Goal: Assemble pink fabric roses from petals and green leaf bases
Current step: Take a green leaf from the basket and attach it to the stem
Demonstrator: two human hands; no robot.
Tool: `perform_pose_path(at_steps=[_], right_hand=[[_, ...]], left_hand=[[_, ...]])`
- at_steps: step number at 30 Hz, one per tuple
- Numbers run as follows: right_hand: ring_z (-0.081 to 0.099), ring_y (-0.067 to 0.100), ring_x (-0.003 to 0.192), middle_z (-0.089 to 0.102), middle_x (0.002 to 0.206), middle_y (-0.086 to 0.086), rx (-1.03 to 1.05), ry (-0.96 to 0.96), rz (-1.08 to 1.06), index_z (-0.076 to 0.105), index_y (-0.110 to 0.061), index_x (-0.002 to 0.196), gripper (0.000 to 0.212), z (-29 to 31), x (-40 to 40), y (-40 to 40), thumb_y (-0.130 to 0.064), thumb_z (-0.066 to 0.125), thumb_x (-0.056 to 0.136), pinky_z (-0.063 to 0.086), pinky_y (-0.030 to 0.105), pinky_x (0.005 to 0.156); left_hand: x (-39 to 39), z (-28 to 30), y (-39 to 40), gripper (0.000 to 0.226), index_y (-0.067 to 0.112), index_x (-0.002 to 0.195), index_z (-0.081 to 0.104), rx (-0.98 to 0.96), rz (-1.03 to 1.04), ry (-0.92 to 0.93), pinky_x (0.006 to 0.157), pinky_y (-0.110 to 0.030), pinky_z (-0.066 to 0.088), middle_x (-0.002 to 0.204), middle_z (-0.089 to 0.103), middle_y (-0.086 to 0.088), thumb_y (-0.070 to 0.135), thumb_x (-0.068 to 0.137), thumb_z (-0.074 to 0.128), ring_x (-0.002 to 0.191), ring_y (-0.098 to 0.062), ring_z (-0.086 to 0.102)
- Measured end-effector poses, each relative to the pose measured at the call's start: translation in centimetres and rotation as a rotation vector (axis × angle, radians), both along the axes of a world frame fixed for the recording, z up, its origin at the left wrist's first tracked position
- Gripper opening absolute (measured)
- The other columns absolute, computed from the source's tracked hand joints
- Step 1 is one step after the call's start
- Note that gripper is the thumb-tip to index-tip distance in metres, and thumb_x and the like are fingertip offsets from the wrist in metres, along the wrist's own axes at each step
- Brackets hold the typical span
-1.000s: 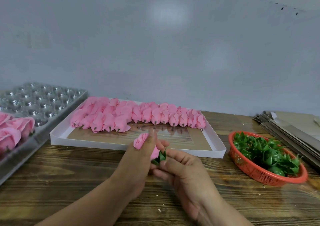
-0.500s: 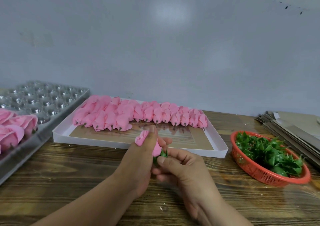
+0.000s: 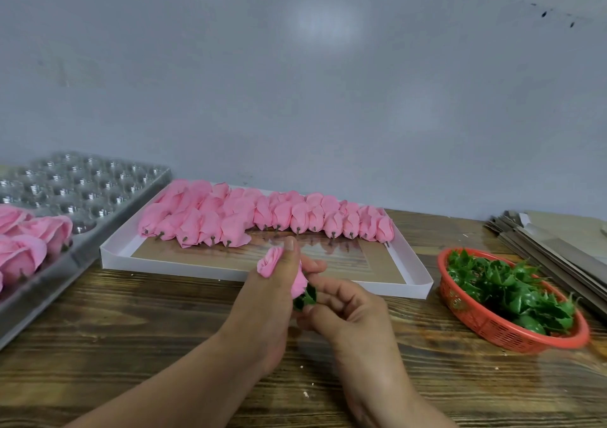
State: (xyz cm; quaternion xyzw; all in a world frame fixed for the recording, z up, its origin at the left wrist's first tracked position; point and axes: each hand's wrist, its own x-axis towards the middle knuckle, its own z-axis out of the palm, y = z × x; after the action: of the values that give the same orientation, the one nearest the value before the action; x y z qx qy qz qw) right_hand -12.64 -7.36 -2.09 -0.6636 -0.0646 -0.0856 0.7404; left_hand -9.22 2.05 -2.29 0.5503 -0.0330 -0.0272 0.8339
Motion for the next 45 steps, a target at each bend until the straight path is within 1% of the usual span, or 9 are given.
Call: perform_pose_path(at_steps=[7, 13, 17, 22, 26, 30, 37, 41, 45], right_hand=[[0.069, 0.008, 0.076, 0.075, 0.084, 0.001, 0.038, -0.005, 0.019, 0.077, -0.034, 0.077, 0.064, 0.3, -0.2, 0.2, 0.023, 0.05, 0.08, 0.055, 0.019, 0.068], [0.068, 0.011, 0.063, 0.073, 0.07, 0.005, 0.148, 0.076, -0.007, 0.076, -0.015, 0.075, 0.043, 0.1, 0.0, -0.1, 0.021, 0.054, 0.08, 0.054, 0.02, 0.057], [0.066, 0.025, 0.072, 0.071, 0.077, 0.02, 0.101, 0.171, 0.01, 0.077, -0.009, 0.08, 0.031, -0.2, 0.0, 0.1, 0.016, 0.057, 0.08, 0.057, 0.035, 0.07], [0.067, 0.029, 0.075, 0.069, 0.083, 0.027, 0.13, 0.193, -0.011, 0.075, -0.001, 0.083, 0.027, -0.1, 0.0, 0.0, 0.016, 0.054, 0.082, 0.058, 0.036, 0.073], [0.066, 0.028, 0.07, 0.069, 0.079, 0.027, 0.128, 0.133, -0.063, 0.074, -0.001, 0.075, 0.026, -0.1, -0.1, 0.0, 0.017, 0.056, 0.079, 0.057, 0.033, 0.065], [0.069, 0.023, 0.069, 0.072, 0.076, 0.019, 0.155, 0.104, -0.015, 0.075, -0.004, 0.077, 0.027, 0.0, -0.1, 0.2, 0.017, 0.057, 0.079, 0.057, 0.027, 0.061], [0.061, 0.014, 0.056, 0.067, 0.063, 0.01, 0.187, 0.042, -0.073, 0.075, -0.005, 0.075, 0.023, 0.3, 0.0, 0.0, 0.015, 0.064, 0.074, 0.053, 0.021, 0.056], [0.057, 0.017, 0.058, 0.061, 0.059, 0.008, 0.12, 0.021, -0.102, 0.076, -0.009, 0.077, 0.025, 0.2, -0.1, 0.2, 0.014, 0.065, 0.074, 0.052, 0.024, 0.058], [0.055, 0.017, 0.059, 0.058, 0.056, 0.002, 0.113, 0.022, -0.131, 0.074, -0.007, 0.078, 0.025, 0.0, 0.0, 0.2, 0.015, 0.065, 0.074, 0.052, 0.023, 0.059]], left_hand=[[0.0, -0.5, 0.2, 0.046, 0.024, 0.073, 0.072, 0.097, -0.006, -0.08, 0.066, -0.036, 0.055, 0.08, 0.073, -0.009, 0.062, 0.07, 0.046, 0.072, -0.019, 0.07], [-0.4, -0.6, 0.1, 0.043, 0.014, 0.075, 0.071, 0.19, 0.04, -0.216, 0.051, -0.018, 0.05, 0.074, 0.071, -0.008, 0.052, 0.073, 0.051, 0.063, -0.007, 0.064], [-0.5, -0.6, 0.2, 0.045, 0.01, 0.077, 0.069, 0.247, 0.048, -0.277, 0.04, -0.016, 0.043, 0.078, 0.069, -0.01, 0.052, 0.068, 0.052, 0.049, -0.004, 0.059], [-0.1, -1.2, 0.4, 0.051, -0.004, 0.08, 0.066, 0.453, 0.073, -0.496, 0.053, -0.021, 0.044, 0.071, 0.059, -0.017, 0.045, 0.077, 0.053, 0.058, -0.007, 0.052], [0.0, -1.7, 0.4, 0.034, 0.013, 0.082, 0.07, 0.528, 0.074, -0.561, 0.066, -0.01, 0.042, 0.076, 0.065, 0.002, 0.043, 0.079, 0.054, 0.072, 0.0, 0.06], [-0.1, -1.5, 0.3, 0.014, 0.032, 0.079, 0.065, 0.511, 0.171, -0.565, 0.068, -0.004, 0.041, 0.079, 0.067, 0.002, 0.044, 0.084, 0.059, 0.077, 0.001, 0.061], [0.3, -0.9, 0.5, 0.066, 0.019, 0.083, 0.068, 0.653, 0.338, -0.456, 0.078, -0.024, 0.043, 0.091, 0.049, 0.006, 0.073, 0.069, 0.032, 0.09, -0.01, 0.054], [0.1, -0.6, 0.4, 0.067, 0.025, 0.08, 0.066, 0.709, 0.364, -0.411, 0.07, -0.014, 0.038, 0.089, 0.05, 0.009, 0.076, 0.066, 0.023, 0.083, -0.001, 0.053], [-0.1, -0.3, 0.3, 0.044, 0.032, 0.06, 0.051, 0.698, 0.33, -0.454, 0.063, -0.006, 0.035, 0.081, 0.047, 0.003, 0.07, 0.068, 0.03, 0.075, 0.004, 0.05]])
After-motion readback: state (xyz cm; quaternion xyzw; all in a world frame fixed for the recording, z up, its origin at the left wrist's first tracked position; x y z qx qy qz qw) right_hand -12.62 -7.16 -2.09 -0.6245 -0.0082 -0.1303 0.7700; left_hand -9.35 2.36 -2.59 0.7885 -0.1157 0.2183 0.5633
